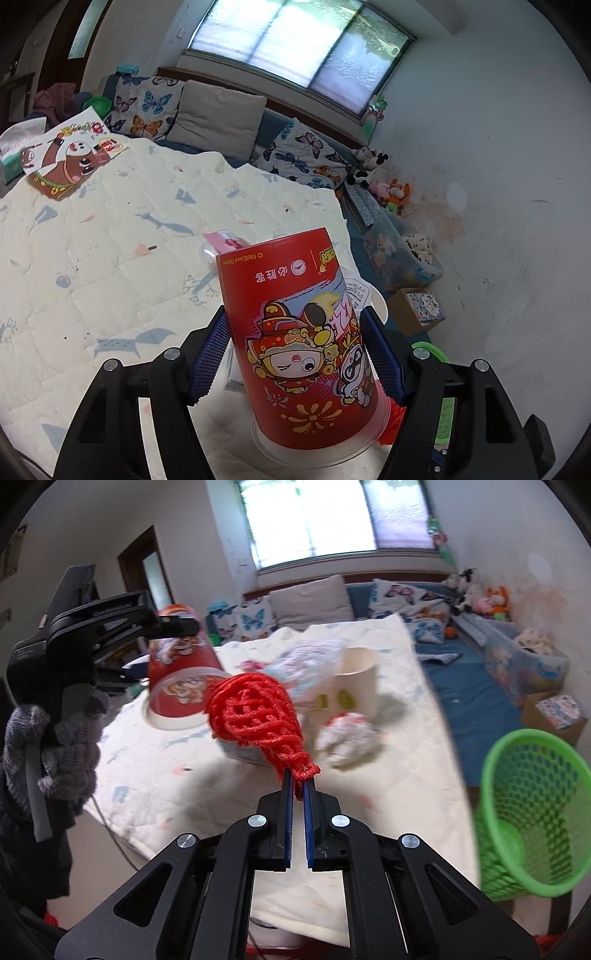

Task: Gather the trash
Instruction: 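Carry the red netting to the green basket and release it with the right gripper, then drop the red paper cup into the green basket with the left gripper, then move both tools back over the table, then grasp the clear plastic bag with the right gripper and lift it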

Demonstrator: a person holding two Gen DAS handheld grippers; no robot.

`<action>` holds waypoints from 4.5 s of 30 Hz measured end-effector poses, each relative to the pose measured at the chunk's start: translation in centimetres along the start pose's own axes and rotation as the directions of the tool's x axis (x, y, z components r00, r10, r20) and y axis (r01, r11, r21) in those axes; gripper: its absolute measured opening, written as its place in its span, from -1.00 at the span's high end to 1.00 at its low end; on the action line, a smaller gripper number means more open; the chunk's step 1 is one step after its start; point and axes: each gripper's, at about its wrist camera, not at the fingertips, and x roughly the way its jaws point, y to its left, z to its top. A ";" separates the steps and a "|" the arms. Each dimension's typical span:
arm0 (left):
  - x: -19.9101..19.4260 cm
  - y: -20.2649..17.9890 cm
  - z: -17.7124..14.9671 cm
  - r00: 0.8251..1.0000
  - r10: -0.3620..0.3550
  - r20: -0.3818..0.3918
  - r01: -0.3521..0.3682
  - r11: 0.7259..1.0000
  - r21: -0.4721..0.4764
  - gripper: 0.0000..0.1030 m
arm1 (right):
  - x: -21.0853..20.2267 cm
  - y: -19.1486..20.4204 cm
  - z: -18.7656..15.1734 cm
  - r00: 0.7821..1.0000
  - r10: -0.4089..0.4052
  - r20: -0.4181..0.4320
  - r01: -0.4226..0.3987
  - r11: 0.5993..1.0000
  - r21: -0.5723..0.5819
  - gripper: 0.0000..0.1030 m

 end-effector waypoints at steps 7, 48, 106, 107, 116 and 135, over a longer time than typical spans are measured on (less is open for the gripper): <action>1.4 -3.5 -0.3 0.997 -0.059 -0.050 0.062 0.996 0.061 -0.33 | -1.9 -5.0 -0.8 0.991 -0.132 0.003 0.131 0.989 0.070 0.88; 16.1 -28.8 -9.4 0.961 -0.082 -0.266 0.207 0.850 0.485 -0.33 | -10.4 -22.0 -8.6 0.889 -0.445 -0.111 0.451 0.806 0.383 -0.30; 0.4 1.0 -0.8 0.957 0.290 0.032 -0.289 0.927 0.239 -0.42 | 2.8 -2.3 5.9 0.998 -0.070 -0.009 0.070 0.995 0.078 -0.30; 0.2 1.4 -0.8 0.956 0.290 0.032 -0.289 0.928 0.235 -0.42 | 3.2 -1.9 6.4 0.998 -0.067 -0.007 0.068 0.996 0.065 -0.28; 0.3 4.2 -1.0 0.955 0.295 0.016 -0.291 0.931 0.221 -0.48 | 8.2 -0.7 10.0 0.997 -0.061 -0.037 0.060 0.997 -0.038 -0.21; 2.2 3.8 -1.6 0.972 0.229 -0.046 -0.202 0.923 0.327 -0.56 | 12.9 -0.4 10.9 0.990 -0.065 -0.127 0.051 0.993 -0.107 0.14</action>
